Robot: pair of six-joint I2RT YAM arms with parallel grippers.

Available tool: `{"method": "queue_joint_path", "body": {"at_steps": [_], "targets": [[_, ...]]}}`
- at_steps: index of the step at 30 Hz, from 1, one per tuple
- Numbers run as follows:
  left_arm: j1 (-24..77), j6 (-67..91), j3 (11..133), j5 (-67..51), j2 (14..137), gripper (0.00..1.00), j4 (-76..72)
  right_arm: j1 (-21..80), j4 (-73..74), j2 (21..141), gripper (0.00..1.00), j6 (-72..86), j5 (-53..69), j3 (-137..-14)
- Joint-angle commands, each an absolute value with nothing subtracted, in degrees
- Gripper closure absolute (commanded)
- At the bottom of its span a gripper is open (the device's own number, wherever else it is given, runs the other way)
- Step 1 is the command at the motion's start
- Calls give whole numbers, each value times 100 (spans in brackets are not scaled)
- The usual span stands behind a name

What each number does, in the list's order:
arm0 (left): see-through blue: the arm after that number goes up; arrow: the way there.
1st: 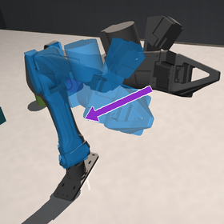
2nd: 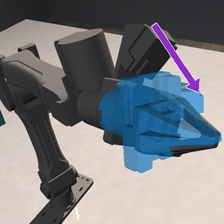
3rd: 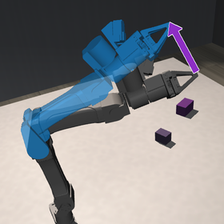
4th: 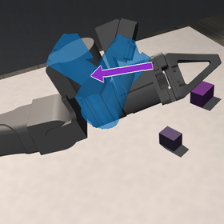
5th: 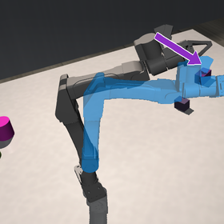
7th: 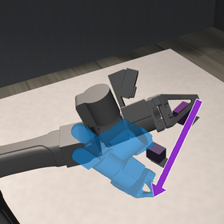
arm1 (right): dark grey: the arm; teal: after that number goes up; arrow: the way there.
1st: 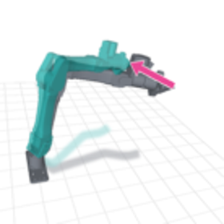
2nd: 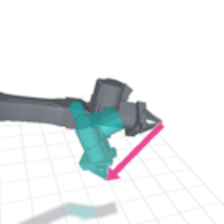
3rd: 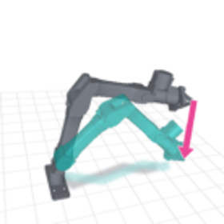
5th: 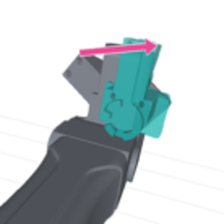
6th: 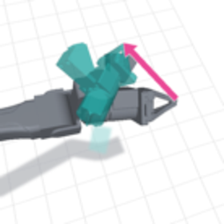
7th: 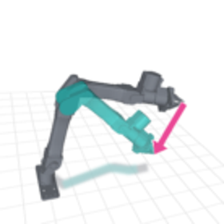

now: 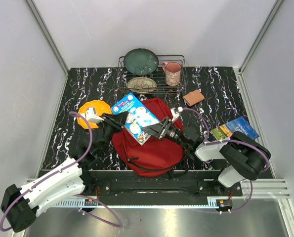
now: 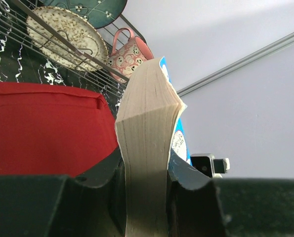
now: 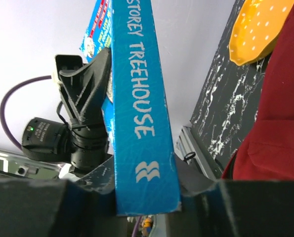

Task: Pack the student bag
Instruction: Pick up the book from the center of the board, then place the book in the student bag.

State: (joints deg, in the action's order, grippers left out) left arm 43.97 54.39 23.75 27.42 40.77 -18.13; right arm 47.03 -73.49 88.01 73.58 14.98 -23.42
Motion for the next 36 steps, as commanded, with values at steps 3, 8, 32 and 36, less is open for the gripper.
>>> {"method": "queue_joint_path", "body": {"at_steps": [3,8,32,36], "targets": [[4360,5266,2575,2497,4210,100,-2593,4825,-8570,8614,92,7190,1205,-2250],[4377,4011,2926,1565,4377,15,-2006,4816,-6852,7518,100,6472,601,-2083],[6794,1626,4324,1441,6345,1,448,4799,3304,1389,100,5423,-4236,-2882],[6934,1591,4491,1406,6713,1,457,4808,3761,1100,100,5502,-4315,-3014]]}}
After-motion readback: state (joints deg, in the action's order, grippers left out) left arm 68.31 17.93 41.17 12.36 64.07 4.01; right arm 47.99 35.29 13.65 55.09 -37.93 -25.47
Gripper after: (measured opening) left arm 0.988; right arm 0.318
